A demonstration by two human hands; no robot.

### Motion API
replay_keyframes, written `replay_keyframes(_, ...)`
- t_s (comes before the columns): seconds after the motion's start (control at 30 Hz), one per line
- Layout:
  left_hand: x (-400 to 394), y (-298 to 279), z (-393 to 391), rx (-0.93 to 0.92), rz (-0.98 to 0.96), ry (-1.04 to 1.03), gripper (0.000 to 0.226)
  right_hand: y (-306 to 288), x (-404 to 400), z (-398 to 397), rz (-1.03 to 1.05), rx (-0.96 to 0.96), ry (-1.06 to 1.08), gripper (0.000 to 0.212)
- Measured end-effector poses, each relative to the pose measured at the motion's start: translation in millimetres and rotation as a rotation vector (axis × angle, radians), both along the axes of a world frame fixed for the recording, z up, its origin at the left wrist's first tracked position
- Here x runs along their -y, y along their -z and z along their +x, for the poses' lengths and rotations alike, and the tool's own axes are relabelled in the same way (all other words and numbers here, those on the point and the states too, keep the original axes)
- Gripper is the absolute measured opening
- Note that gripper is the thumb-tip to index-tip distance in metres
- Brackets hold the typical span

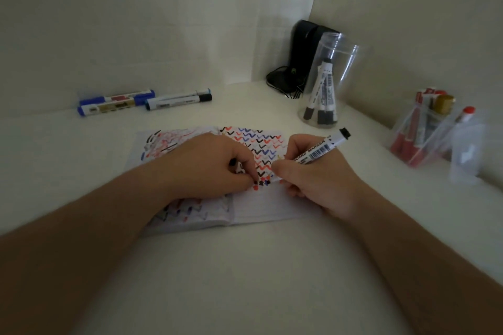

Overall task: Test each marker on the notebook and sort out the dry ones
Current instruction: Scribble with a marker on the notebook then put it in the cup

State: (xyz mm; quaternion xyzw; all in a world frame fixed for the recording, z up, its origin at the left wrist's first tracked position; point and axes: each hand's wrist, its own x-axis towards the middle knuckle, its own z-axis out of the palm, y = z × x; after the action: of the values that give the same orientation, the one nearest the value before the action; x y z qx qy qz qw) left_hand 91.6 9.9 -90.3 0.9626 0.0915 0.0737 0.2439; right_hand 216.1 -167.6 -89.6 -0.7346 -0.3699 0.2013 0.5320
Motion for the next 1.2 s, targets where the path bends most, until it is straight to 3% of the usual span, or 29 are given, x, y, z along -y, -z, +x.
replay_keyframes(0.2, 1.1, -0.5, -0.6, 0.000, -0.005, -0.010, 0.011, -1.9, -1.3, -0.4, -0.022, -0.073, -0.020, 0.032)
replay_keyframes(0.53, 1.4, 0.1, -1.6, -0.005, -0.009, -0.006, 0.010, 2.2, -4.7, -0.5, -0.116, 0.081, 0.045, 0.029)
replay_keyframes(0.93, 2.9, -1.4, -3.1, -0.013, -0.022, -0.011, 0.011, 4.4, -5.0, 1.0, -0.047, -0.004, 0.034, 0.027)
replay_keyframes(1.2, 4.8, -3.0, -3.7, -0.030, -0.024, -0.023, 0.011, 8.1, -4.6, 6.1, -0.065, 0.056, 0.020, 0.030)
